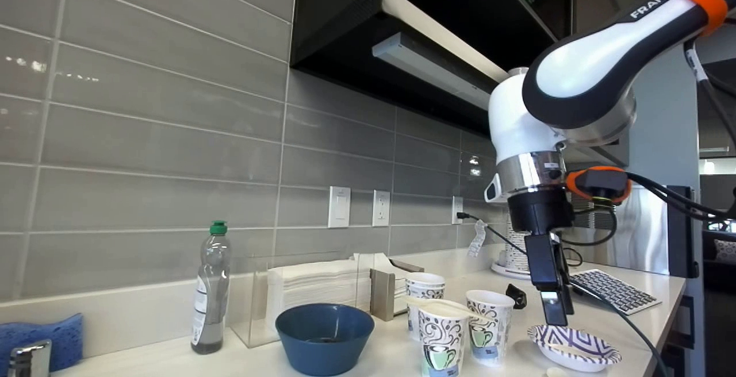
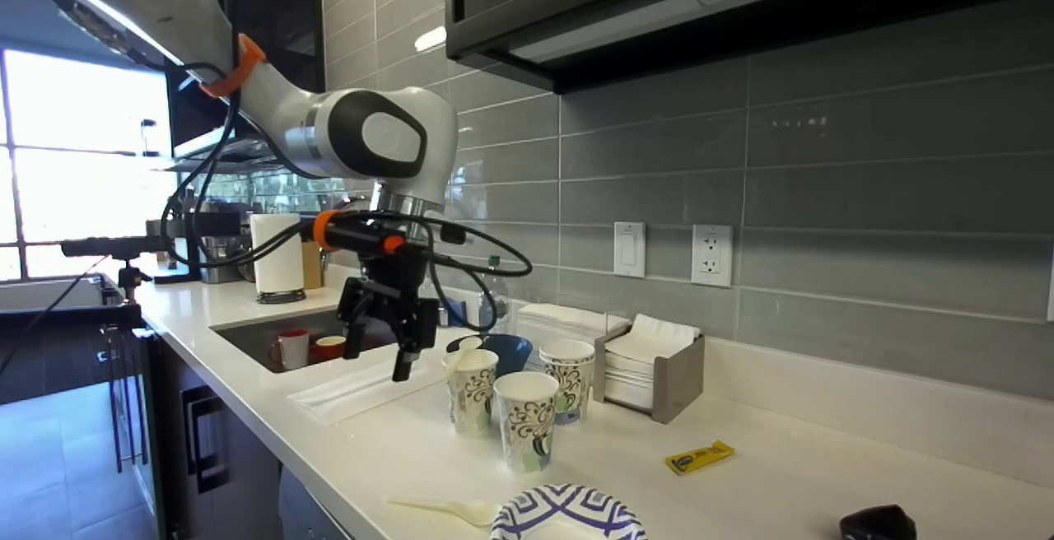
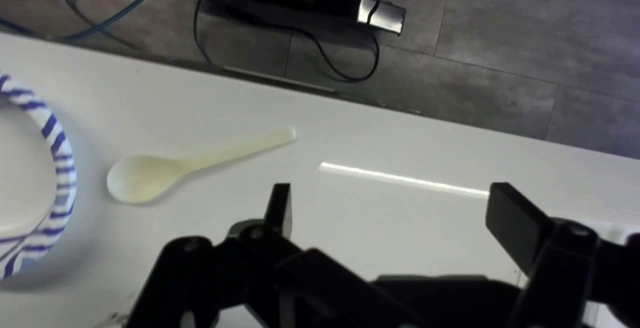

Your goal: Pick up the plastic spoon, put it on the paper cup on the left, pick up the plastic spoon and put it on the paper cup on the right

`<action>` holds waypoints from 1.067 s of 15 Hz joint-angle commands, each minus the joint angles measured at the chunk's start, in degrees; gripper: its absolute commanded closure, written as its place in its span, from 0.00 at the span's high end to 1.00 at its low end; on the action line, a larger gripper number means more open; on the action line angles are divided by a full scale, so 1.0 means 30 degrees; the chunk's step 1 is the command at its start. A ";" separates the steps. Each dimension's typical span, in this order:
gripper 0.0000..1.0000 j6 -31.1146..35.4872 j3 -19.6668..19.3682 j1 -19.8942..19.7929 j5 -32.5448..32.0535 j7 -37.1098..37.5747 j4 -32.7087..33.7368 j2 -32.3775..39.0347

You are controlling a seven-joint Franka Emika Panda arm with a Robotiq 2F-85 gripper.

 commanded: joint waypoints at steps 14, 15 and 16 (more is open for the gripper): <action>1.00 0.3614 -0.0345 -0.2390 0.0921 0.5770 -0.4349 -0.0816; 1.00 0.3867 -0.0350 -0.2545 0.0962 0.6219 -0.4375 -0.0632; 1.00 0.4047 -0.0383 -0.2728 0.0982 0.6613 -0.4372 -0.0344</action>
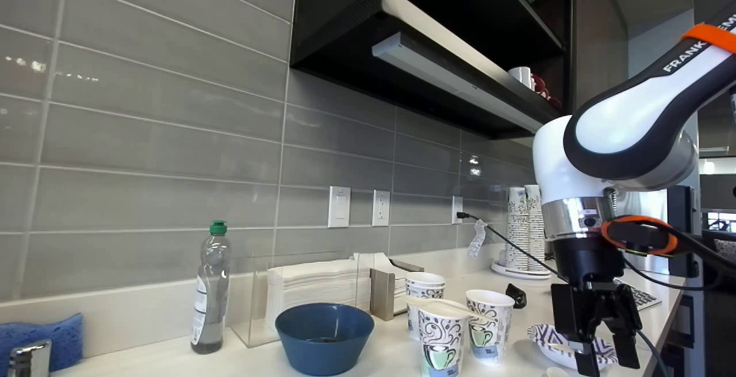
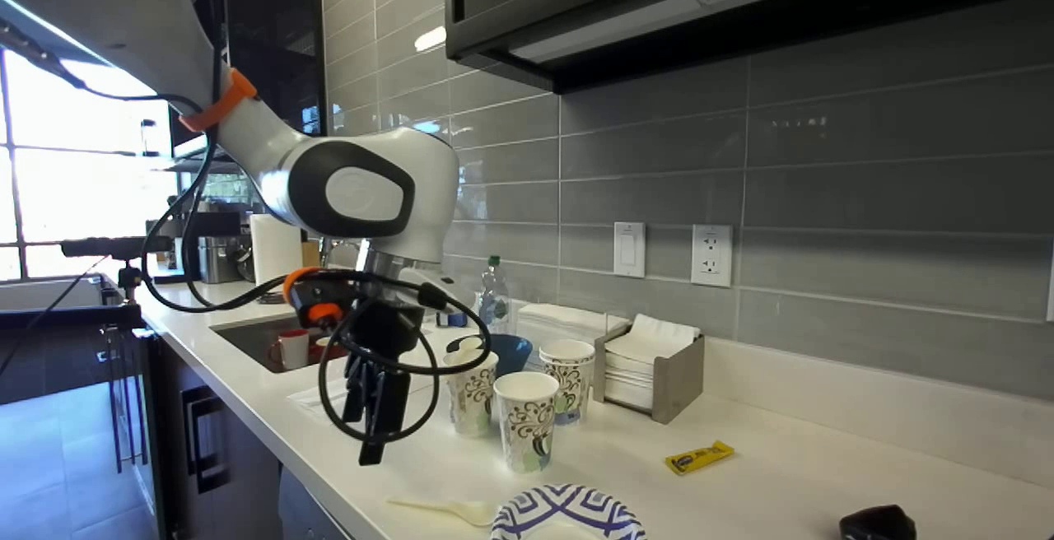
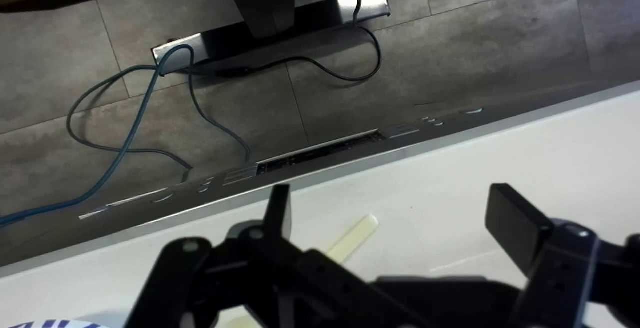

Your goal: Pick up the plastic spoon, put it on the paper cup on the left, pick up the plastic spoon and put it on the paper cup on the right

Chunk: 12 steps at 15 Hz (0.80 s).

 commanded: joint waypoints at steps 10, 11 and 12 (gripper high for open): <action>1.00 0.3071 -0.0299 -0.1484 0.0437 0.4691 0.0277 0.3063; 1.00 0.3169 -0.0304 -0.1503 0.0435 0.4979 0.0354 0.3203; 1.00 0.3296 -0.0299 -0.1527 0.0402 0.5283 0.0439 0.3370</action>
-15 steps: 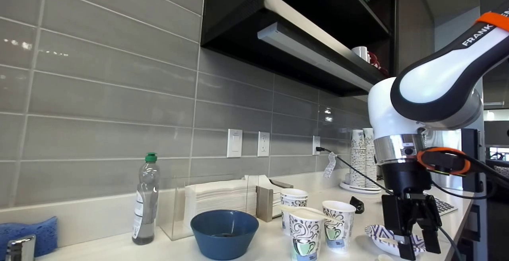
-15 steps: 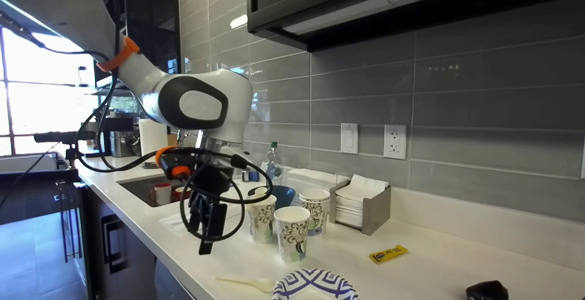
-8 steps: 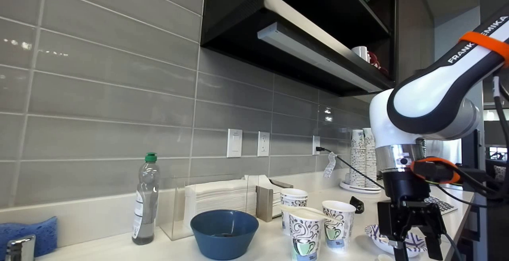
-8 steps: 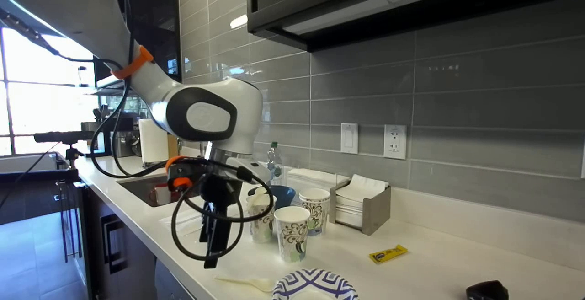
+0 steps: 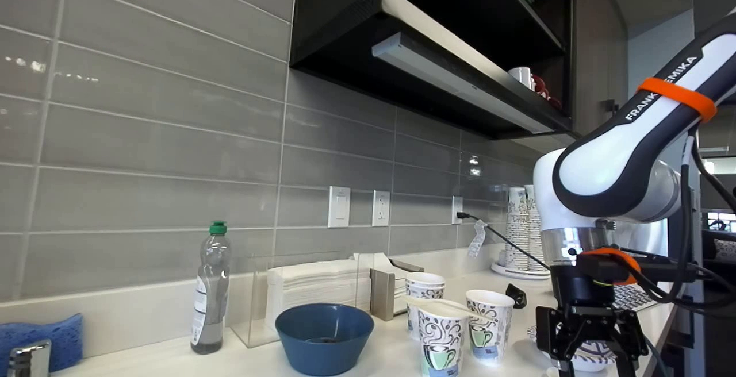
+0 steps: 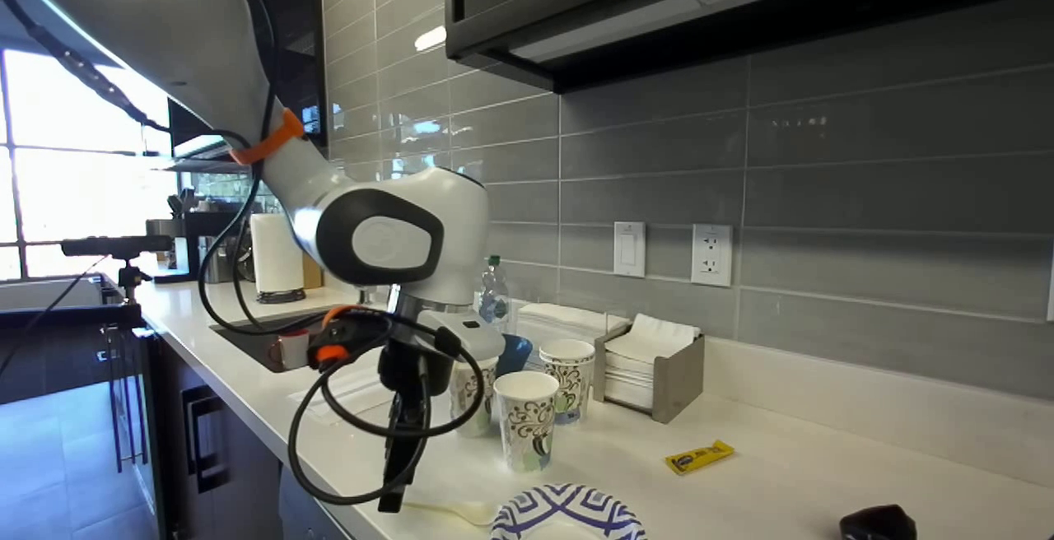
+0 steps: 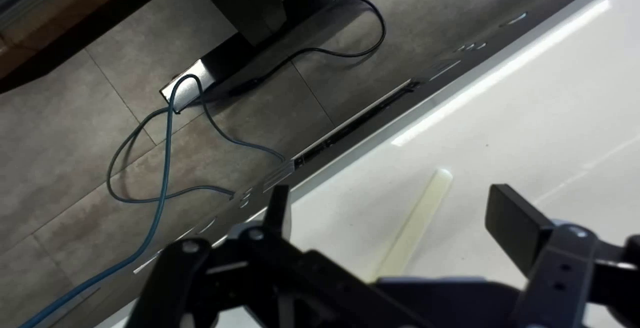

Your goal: Pick up the plastic spoon, put it on the paper cup on the left, pick up the plastic spoon and put it on the paper cup on the right

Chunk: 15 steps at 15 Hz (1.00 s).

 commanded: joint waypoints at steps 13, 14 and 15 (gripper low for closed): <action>0.99 0.1457 -0.0152 -0.0060 -0.0006 0.2963 0.2184 0.3106; 0.98 0.1490 -0.0177 -0.0039 -0.0026 0.3033 0.2249 0.3264; 0.97 0.1458 -0.0223 -0.0025 0.0003 0.3066 0.2316 0.3401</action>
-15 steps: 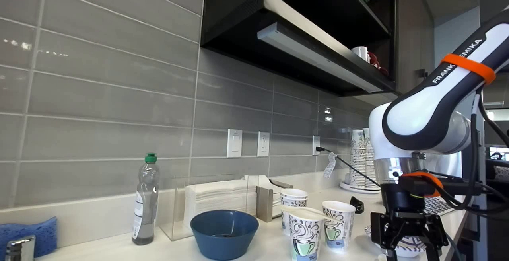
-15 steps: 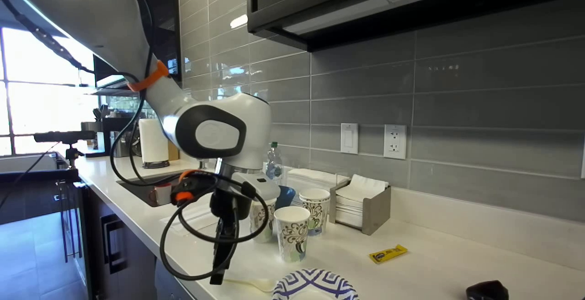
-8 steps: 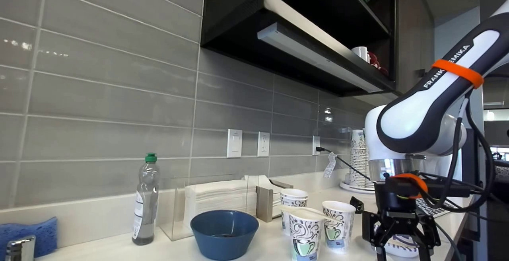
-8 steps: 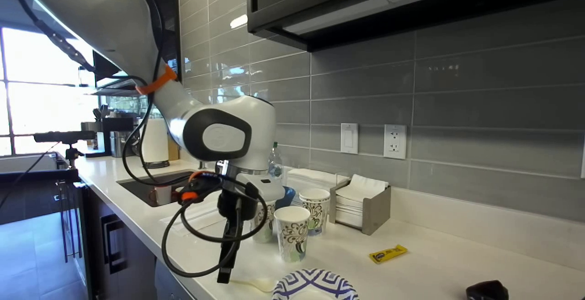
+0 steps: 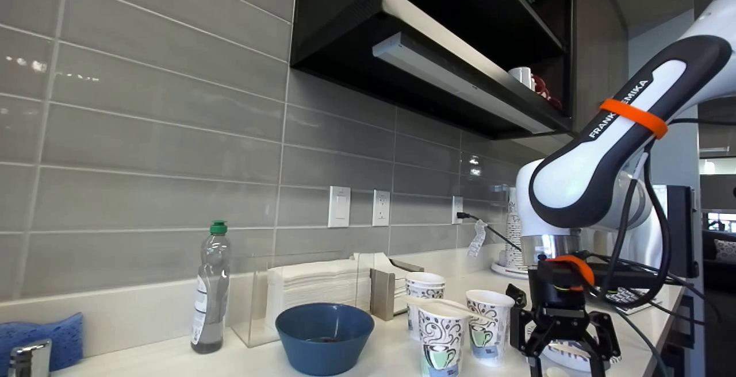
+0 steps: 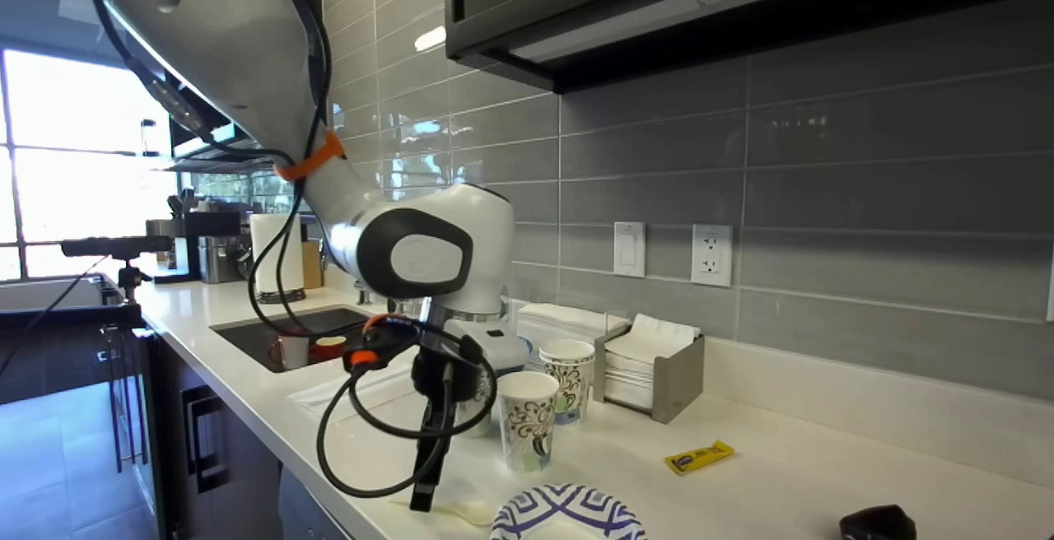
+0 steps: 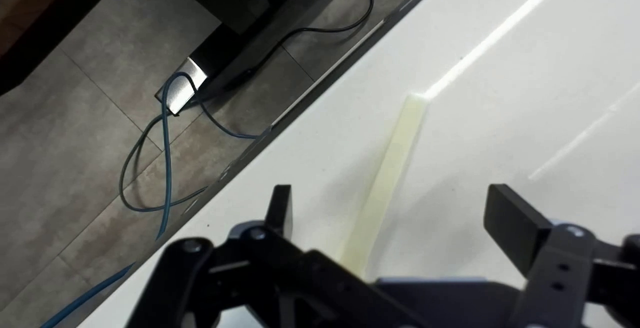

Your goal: Pick up the plastic spoon, put it on the paper cup on the left, pick up the plastic spoon and put it on the paper cup on the right

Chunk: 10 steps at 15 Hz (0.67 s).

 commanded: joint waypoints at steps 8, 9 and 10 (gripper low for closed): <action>0.72 0.0276 -0.0579 0.0050 -0.0008 0.0569 0.0584 0.1334; 0.64 0.0290 -0.0605 0.0060 -0.0026 0.0583 0.0592 0.1361; 0.45 0.0290 -0.0634 0.0061 -0.0050 0.0599 0.0592 0.1363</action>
